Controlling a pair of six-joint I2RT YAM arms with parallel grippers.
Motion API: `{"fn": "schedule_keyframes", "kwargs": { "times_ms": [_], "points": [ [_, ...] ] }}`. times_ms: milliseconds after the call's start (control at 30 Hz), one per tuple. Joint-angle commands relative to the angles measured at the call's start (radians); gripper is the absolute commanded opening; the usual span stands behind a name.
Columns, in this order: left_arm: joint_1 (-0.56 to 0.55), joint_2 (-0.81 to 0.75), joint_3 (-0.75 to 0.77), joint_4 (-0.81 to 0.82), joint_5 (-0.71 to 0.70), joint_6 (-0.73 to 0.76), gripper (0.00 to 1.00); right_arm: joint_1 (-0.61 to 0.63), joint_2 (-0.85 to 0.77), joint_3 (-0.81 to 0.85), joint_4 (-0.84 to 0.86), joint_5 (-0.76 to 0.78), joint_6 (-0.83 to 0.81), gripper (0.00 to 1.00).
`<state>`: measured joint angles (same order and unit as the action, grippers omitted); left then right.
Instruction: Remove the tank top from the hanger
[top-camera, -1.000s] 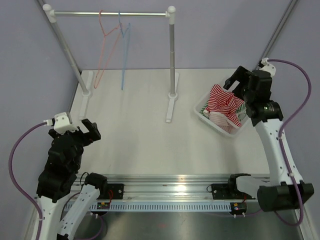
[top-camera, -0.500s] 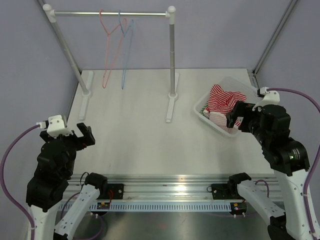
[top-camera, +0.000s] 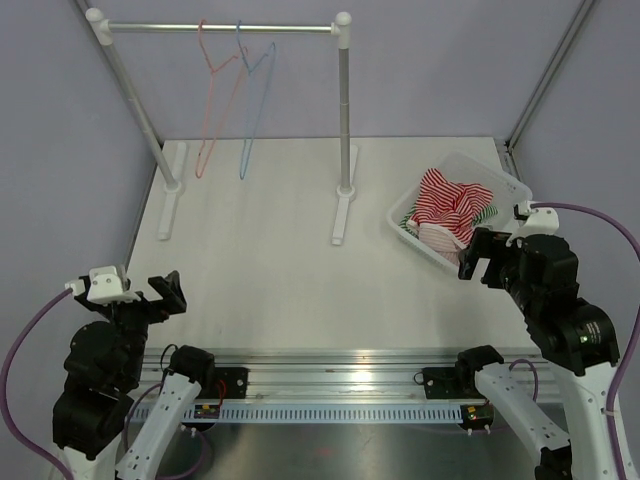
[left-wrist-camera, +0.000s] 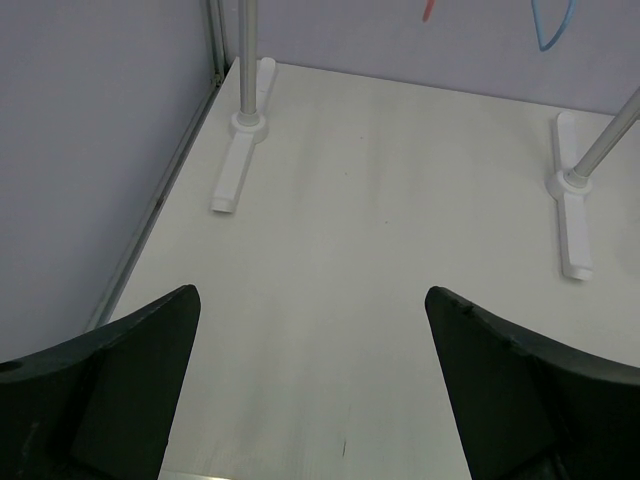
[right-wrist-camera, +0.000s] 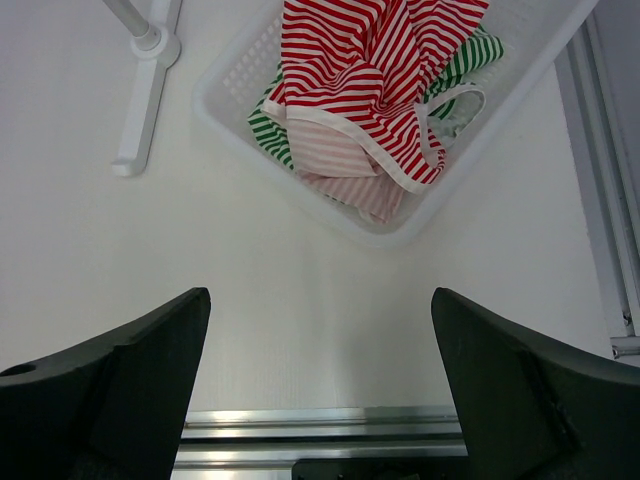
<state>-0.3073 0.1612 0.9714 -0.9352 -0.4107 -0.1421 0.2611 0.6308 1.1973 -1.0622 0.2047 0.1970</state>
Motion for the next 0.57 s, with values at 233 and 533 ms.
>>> {"fn": "schedule_keyframes", "kwargs": {
  "times_ms": [233,533],
  "points": [
    [-0.004,-0.028,-0.010,0.067,0.044,0.022,0.99,0.007,0.058,-0.001,0.031,0.025,-0.011,0.99],
    [-0.004,-0.025,-0.016,0.078,0.046,0.019,0.99,0.007,0.064,0.012,0.034,-0.004,-0.007,1.00]
  ]
}}
